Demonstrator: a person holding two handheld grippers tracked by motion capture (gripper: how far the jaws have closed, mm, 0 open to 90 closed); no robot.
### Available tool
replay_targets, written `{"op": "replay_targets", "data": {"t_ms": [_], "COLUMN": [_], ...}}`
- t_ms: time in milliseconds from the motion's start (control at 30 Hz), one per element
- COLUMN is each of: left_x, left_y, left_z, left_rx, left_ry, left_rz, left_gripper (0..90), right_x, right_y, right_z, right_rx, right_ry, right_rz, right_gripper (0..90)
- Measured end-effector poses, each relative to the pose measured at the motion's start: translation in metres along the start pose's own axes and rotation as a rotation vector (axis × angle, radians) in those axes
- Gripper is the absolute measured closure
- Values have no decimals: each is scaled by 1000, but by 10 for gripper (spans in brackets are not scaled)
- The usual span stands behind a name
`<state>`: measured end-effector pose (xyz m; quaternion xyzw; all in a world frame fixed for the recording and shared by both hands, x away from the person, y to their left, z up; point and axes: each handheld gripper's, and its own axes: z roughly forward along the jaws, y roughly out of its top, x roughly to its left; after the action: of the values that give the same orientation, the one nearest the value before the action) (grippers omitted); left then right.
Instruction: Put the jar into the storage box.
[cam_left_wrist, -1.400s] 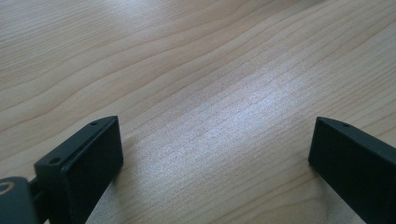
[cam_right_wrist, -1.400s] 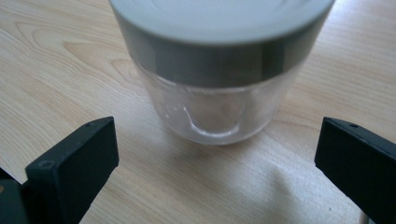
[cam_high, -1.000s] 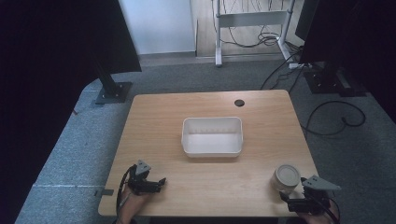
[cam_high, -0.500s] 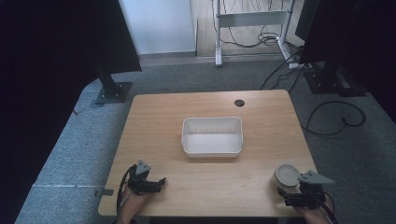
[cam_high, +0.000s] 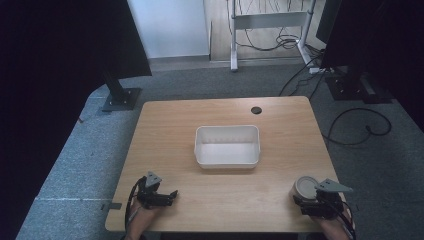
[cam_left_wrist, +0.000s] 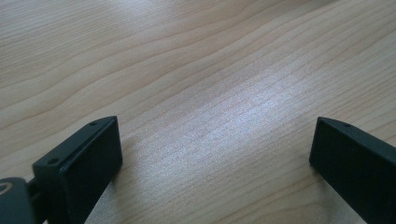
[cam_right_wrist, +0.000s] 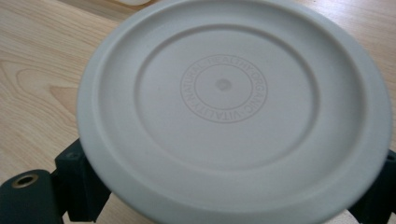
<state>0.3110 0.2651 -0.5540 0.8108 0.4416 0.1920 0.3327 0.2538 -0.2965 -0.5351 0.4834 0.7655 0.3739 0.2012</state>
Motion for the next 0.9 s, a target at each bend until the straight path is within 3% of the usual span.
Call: {"op": "replay_targets", "data": {"t_ms": [200, 633, 900], "left_x": [0, 0, 0], "left_y": [0, 0, 0], "left_z": [0, 0, 0], "left_rx": [0, 0, 0], "left_ry": [0, 0, 0], "left_rz": [0, 0, 0], "left_gripper": [22, 22, 22], "right_x": [6, 13, 20], "right_y": [3, 10, 20], "right_z": [-2, -3, -1], "right_rx": [13, 2, -7], "right_ry": [-46, -44, -20], "right_rz": [0, -10, -29], "right_gripper": [96, 96, 96]}}
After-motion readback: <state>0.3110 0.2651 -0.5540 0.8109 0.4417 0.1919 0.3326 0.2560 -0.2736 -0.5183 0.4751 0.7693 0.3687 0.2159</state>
